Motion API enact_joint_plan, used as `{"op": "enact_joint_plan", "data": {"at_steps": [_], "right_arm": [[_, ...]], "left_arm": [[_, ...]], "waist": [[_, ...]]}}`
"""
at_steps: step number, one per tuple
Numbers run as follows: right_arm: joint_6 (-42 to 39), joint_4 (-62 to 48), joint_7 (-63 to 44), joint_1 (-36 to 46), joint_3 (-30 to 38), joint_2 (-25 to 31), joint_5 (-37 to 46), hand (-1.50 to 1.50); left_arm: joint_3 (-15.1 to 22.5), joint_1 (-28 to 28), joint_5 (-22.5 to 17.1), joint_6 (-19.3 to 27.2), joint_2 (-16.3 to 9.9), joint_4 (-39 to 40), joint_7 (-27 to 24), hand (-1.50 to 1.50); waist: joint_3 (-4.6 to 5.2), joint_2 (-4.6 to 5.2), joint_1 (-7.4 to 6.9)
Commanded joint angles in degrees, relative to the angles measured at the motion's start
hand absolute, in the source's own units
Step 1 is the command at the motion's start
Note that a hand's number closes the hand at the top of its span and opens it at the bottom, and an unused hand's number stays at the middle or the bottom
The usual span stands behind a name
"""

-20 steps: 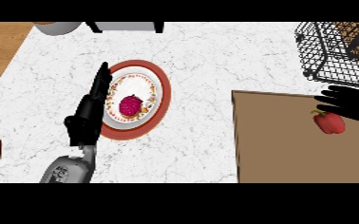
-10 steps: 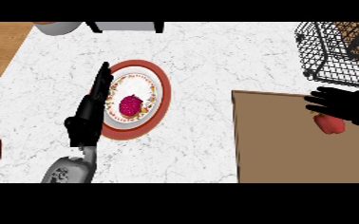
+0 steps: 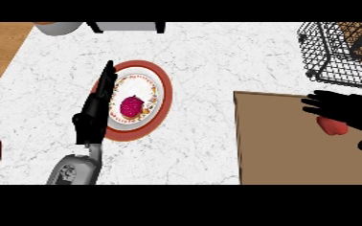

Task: Pick the bell pepper from the tray and place it in the tiered basket

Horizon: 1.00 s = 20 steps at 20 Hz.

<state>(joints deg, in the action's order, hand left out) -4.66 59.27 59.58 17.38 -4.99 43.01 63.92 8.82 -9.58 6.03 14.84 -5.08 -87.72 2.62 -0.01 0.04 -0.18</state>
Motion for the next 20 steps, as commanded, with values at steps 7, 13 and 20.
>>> {"op": "enact_joint_plan", "data": {"at_steps": [7, 13, 20], "right_arm": [[14.21, -3.14, 5.93, 0.64, 1.47, -5.49, -0.51, 1.50], [10.69, -2.98, -5.86, 1.47, 3.65, -7.49, 0.26, 1.50], [-0.75, -10.85, -47.03, 1.55, 11.11, -9.34, 6.10, 1.50]], "left_arm": [[-0.70, 2.52, -1.05, -1.72, 0.51, -0.31, -2.40, 0.00], [-1.35, -0.23, 1.42, -0.44, 0.68, 0.17, 0.31, 0.00], [-0.84, 2.06, 0.89, -0.72, 0.19, -1.43, -0.23, 0.00]], "waist": [[-0.03, 0.08, -0.26], [0.02, -0.06, 0.15], [0.50, -0.10, 0.53]]}}
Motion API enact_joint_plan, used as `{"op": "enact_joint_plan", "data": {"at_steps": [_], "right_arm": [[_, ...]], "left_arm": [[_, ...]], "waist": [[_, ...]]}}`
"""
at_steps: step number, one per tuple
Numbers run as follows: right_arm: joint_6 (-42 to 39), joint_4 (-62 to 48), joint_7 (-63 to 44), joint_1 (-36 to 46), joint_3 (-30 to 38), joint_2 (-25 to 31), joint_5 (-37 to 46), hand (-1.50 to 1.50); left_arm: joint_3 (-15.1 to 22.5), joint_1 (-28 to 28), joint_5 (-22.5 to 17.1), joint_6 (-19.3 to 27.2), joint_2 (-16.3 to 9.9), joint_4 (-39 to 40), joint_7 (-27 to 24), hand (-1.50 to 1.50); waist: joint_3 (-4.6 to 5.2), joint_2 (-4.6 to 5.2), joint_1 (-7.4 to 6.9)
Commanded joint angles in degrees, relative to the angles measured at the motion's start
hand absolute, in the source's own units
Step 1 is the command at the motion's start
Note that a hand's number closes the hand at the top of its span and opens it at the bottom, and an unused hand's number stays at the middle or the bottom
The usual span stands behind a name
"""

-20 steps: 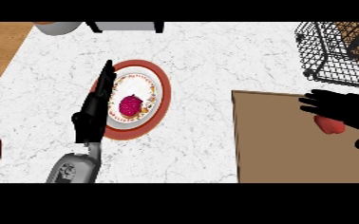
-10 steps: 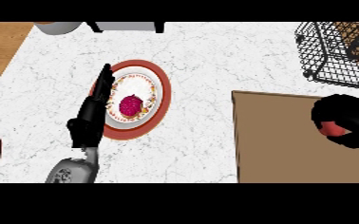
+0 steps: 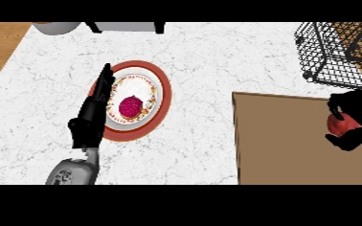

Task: Pick the bell pepper from the tray and place it in the tiered basket

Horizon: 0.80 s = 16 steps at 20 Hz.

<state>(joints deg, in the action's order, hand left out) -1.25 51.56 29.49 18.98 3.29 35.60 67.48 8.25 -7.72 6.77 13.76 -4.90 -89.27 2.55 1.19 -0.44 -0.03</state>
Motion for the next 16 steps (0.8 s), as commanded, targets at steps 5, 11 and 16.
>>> {"op": "enact_joint_plan", "data": {"at_steps": [5, 11, 16], "right_arm": [[-11.10, 6.53, -36.96, 5.81, 3.27, -8.46, 4.59, 1.50], [-22.42, 24.37, -49.49, 11.94, 5.82, -7.89, 3.78, 1.50], [-32.46, 38.06, -54.60, 14.97, 9.53, -6.48, 0.30, 1.50]], "left_arm": [[-0.13, 1.14, -0.89, -0.91, -0.09, -0.27, 0.10, 0.00], [-2.61, 0.55, -1.27, -0.94, -1.66, -0.16, 0.21, 0.00], [-1.39, 2.28, -0.66, -0.51, -0.45, -0.54, -0.64, 0.00]], "waist": [[-0.87, -0.26, 0.51], [-0.96, -0.51, 1.50], [-1.07, -0.28, 1.28]]}}
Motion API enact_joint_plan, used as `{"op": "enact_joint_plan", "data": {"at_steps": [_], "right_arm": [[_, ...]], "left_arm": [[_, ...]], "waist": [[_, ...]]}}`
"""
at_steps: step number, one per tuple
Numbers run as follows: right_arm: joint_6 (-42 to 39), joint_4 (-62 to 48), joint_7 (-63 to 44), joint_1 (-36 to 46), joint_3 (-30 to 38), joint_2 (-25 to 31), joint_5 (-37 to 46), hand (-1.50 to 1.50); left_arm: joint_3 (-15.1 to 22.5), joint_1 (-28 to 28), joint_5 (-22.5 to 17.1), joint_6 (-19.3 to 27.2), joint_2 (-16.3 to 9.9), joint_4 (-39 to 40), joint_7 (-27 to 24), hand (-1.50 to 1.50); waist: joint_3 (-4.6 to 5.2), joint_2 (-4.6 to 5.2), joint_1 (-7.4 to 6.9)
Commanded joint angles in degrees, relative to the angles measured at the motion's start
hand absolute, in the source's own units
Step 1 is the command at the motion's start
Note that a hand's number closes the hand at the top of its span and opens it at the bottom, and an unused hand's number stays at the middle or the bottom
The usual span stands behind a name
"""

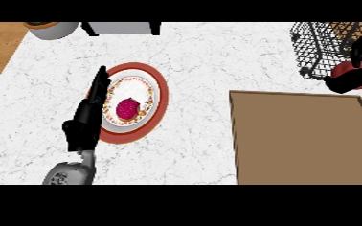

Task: Pick the bell pepper from the tray and place it in the tiered basket

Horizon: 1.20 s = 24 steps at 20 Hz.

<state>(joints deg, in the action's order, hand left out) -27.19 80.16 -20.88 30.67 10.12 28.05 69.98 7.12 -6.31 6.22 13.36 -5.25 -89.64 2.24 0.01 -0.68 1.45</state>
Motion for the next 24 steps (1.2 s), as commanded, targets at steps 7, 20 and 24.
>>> {"op": "enact_joint_plan", "data": {"at_steps": [7, 20, 24], "right_arm": [[-21.38, 17.68, -10.42, 11.54, 9.69, 4.44, -7.64, 1.50], [-4.68, -3.06, -10.98, 21.54, 12.12, 2.02, -9.48, 1.50], [-2.98, -14.55, -6.43, 26.07, 11.65, 10.17, -7.53, 1.50]], "left_arm": [[-0.19, -1.45, 0.64, -0.65, 0.07, -0.66, 1.65, 0.00], [0.85, -3.53, 1.69, -0.53, 2.95, 1.69, 0.83, 0.00], [-2.40, -2.98, 0.05, -3.32, -0.74, 1.68, -0.81, 0.00]], "waist": [[0.02, 0.47, -1.30], [-0.01, 0.79, -2.03], [0.01, 0.89, -2.33]]}}
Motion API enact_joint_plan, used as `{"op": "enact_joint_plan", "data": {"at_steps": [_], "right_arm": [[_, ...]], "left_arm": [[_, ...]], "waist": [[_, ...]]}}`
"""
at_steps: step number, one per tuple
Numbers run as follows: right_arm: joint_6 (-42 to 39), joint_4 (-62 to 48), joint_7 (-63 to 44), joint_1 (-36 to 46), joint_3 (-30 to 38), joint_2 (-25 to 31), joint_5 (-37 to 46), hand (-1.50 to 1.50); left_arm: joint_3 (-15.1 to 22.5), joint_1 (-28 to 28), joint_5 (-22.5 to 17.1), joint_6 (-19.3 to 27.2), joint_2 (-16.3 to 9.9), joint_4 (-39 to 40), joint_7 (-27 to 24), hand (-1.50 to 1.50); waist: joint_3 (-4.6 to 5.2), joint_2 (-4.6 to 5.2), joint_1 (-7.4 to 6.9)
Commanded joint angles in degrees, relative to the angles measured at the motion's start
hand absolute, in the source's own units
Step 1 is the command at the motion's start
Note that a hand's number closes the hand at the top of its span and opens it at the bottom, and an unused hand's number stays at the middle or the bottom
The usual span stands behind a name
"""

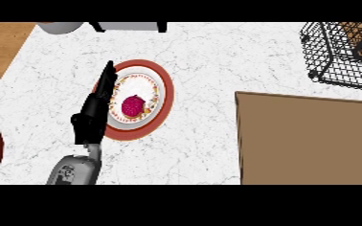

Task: Pick the bell pepper from the tray and place it in the tiered basket

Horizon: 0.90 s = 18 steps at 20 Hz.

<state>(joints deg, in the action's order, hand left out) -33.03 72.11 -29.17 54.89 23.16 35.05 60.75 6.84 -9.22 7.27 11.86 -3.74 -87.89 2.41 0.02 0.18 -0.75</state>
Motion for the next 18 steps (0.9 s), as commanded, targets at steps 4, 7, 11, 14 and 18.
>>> {"op": "enact_joint_plan", "data": {"at_steps": [4, 7, 11, 14, 18], "right_arm": [[9.84, -16.11, 10.94, 0.17, -0.58, 8.15, 2.10, 1.50], [12.90, -20.77, 10.75, 2.94, -2.10, 8.87, 4.12, 1.50], [18.11, -29.77, 14.55, 4.01, -3.32, 10.15, 6.05, 1.50], [18.35, -34.83, 9.36, 6.95, 3.23, 9.52, 2.18, 1.50], [22.19, -40.15, 13.57, 6.97, 8.22, 11.12, -2.27, -1.50]], "left_arm": [[-0.29, -0.20, 0.42, 0.39, 0.65, -0.89, 0.46, 0.00], [0.72, 4.51, -0.32, -0.83, 1.27, 0.14, -4.73, 0.00], [0.22, -0.53, 1.61, 0.60, 1.25, -0.89, 1.29, 0.00], [-0.26, -1.36, 1.25, -0.30, 0.29, -1.14, 1.41, 0.00], [-1.03, -0.46, -0.02, -1.44, -0.67, -3.97, 3.50, 0.00]], "waist": [[-0.03, 0.10, -0.06], [0.00, 0.10, -0.34], [-0.03, 0.17, -0.31], [-0.06, 0.32, -0.69], [-0.11, 0.34, -1.11]]}}
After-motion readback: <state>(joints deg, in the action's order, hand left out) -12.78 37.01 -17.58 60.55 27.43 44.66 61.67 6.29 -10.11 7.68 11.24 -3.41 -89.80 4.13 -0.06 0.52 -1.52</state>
